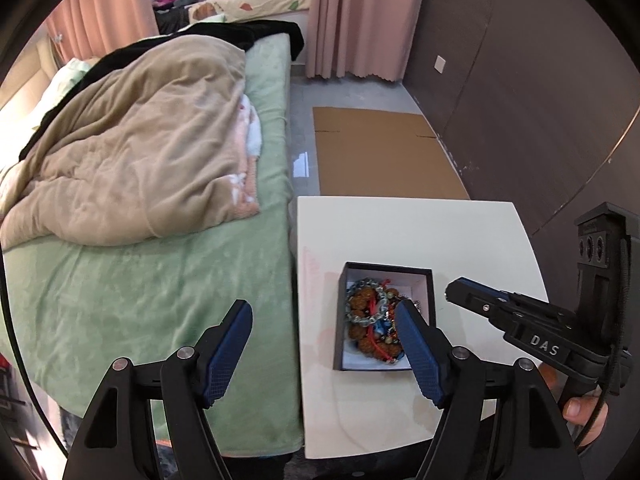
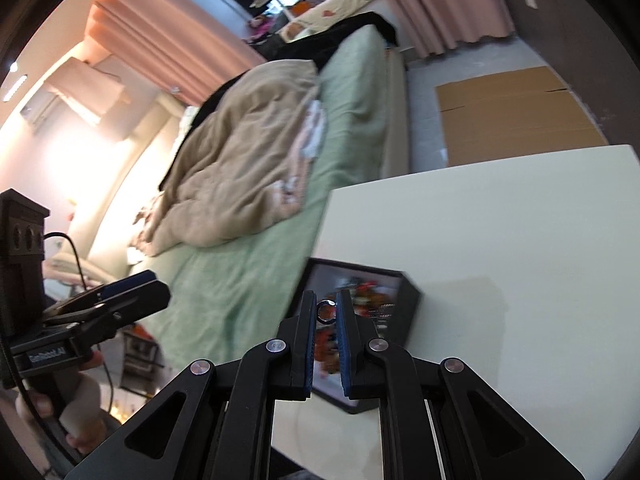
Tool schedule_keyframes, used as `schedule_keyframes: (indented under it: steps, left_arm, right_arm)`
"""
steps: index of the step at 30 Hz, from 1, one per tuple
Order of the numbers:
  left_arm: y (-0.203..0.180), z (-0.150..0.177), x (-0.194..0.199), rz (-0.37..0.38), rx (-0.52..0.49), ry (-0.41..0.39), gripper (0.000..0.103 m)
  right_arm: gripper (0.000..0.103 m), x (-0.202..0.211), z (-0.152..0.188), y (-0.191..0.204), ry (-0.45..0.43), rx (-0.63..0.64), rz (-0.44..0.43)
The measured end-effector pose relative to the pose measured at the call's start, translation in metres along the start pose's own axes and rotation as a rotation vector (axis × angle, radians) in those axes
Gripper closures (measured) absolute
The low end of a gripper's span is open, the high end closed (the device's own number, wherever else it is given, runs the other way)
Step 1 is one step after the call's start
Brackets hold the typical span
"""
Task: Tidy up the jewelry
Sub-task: 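Carry the silver ring over the box and open the right gripper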
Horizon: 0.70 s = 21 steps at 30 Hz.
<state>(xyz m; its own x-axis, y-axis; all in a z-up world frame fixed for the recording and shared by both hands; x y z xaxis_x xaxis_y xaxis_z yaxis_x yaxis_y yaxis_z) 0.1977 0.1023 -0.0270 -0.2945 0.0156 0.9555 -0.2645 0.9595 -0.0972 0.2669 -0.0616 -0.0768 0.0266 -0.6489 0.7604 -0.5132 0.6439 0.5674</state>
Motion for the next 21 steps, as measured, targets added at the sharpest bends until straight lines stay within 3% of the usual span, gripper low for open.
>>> schedule_keyframes:
  steps: [2,3,4,5,6,10,13,17,21]
  left_arm:
    - [0.005,0.003,0.002,0.008,0.010,-0.011,0.029]
    - [0.008,0.004,0.003,0.011,0.015,-0.014,0.029]
    - [0.009,0.005,0.004,0.013,0.018,-0.017,0.029]
    - [0.011,0.007,0.005,0.017,0.022,-0.019,0.029]
    - [0.012,0.008,0.006,0.019,0.025,-0.021,0.029]
    - [0.014,0.013,0.012,0.032,0.033,-0.040,0.029]
    - [0.013,0.018,0.018,0.059,0.038,-0.063,0.027]
    - [0.007,0.027,0.026,0.075,0.022,-0.095,0.019]
    - [0.001,0.041,0.028,0.087,0.020,-0.112,0.017]
  right_arm:
    - [0.088,-0.006,0.000,0.003,0.013,0.004,0.016]
    - [0.070,-0.011,0.000,0.004,0.033,-0.001,0.013]
    - [0.059,-0.015,0.000,0.003,0.045,-0.008,0.006]
    - [0.037,-0.015,0.001,0.000,0.043,-0.014,0.007]
    - [0.029,-0.014,0.002,-0.003,0.032,-0.024,0.020]
    - [0.029,-0.003,0.010,-0.010,0.035,-0.029,0.041]
    - [0.029,0.012,0.016,-0.012,0.008,-0.011,0.122]
    - [0.029,0.036,0.025,-0.012,-0.024,-0.007,0.182]
    - [0.029,0.064,0.045,-0.013,-0.052,-0.016,0.237]
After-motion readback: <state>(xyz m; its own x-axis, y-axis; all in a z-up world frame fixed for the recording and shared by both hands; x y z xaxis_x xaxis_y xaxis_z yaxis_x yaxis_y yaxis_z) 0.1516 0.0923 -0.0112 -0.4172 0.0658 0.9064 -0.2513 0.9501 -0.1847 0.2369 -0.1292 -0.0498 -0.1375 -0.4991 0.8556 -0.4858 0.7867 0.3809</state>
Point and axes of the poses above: each gripper's, at about its wrist camera, not at the fingertips, and x roughly against the way its jaws point, y to its left, z to its underside, the point moved 5 cm from there along -x, roughly the way its jaws point, and after that the axes turned 13 degrees about y, right-handed, at the moved point
